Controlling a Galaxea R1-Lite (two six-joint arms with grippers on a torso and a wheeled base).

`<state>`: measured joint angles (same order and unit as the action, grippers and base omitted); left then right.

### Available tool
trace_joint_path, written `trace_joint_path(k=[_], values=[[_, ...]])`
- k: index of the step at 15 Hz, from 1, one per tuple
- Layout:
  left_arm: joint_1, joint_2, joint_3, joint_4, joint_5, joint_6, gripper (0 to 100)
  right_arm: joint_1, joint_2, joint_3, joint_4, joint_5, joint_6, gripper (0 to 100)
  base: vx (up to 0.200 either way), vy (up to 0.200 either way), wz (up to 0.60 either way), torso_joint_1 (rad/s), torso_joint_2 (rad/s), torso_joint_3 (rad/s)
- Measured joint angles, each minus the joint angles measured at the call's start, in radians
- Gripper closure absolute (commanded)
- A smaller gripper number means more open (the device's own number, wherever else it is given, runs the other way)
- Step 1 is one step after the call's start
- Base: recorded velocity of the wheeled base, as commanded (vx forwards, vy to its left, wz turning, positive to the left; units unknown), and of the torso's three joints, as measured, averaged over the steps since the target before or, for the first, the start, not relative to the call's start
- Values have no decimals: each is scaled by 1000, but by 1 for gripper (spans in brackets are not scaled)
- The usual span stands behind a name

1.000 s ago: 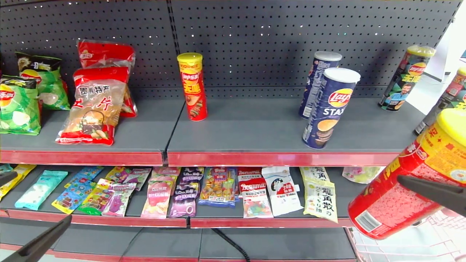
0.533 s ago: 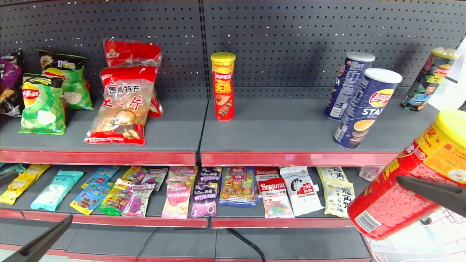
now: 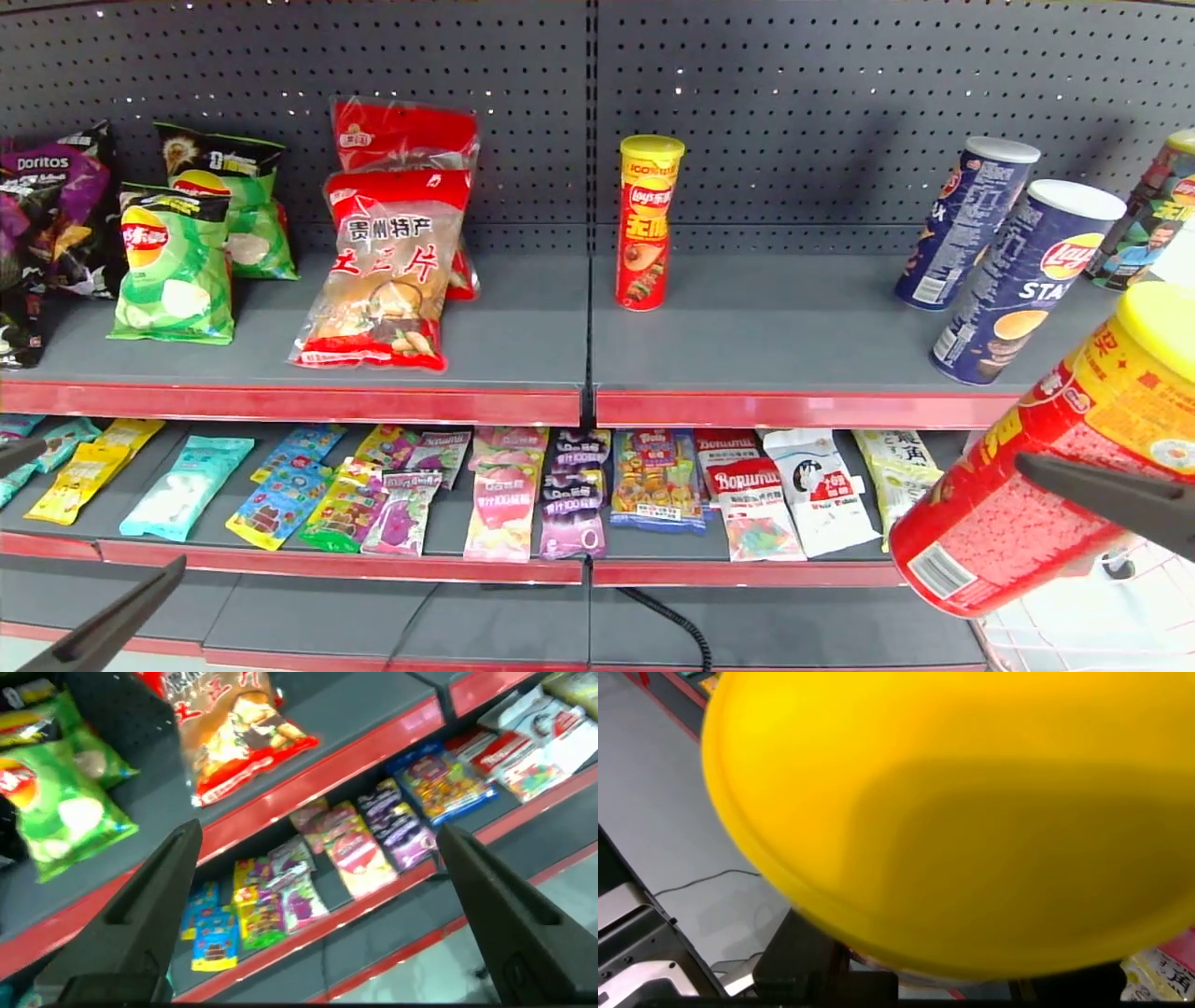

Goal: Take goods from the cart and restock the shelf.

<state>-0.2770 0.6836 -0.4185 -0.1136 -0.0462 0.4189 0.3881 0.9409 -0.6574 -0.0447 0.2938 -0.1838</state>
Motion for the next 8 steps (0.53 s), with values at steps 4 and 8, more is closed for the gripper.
trace_joint_path(k=[4, 8], values=[[-1, 6, 0, 1, 4, 15, 0, 0, -1, 0, -1, 2, 0, 100, 100, 0, 0, 1, 0, 4], [1, 12, -1, 0, 3, 15, 0, 0, -2, -1, -1, 2, 1, 100, 200, 0, 0, -6, -4, 4]])
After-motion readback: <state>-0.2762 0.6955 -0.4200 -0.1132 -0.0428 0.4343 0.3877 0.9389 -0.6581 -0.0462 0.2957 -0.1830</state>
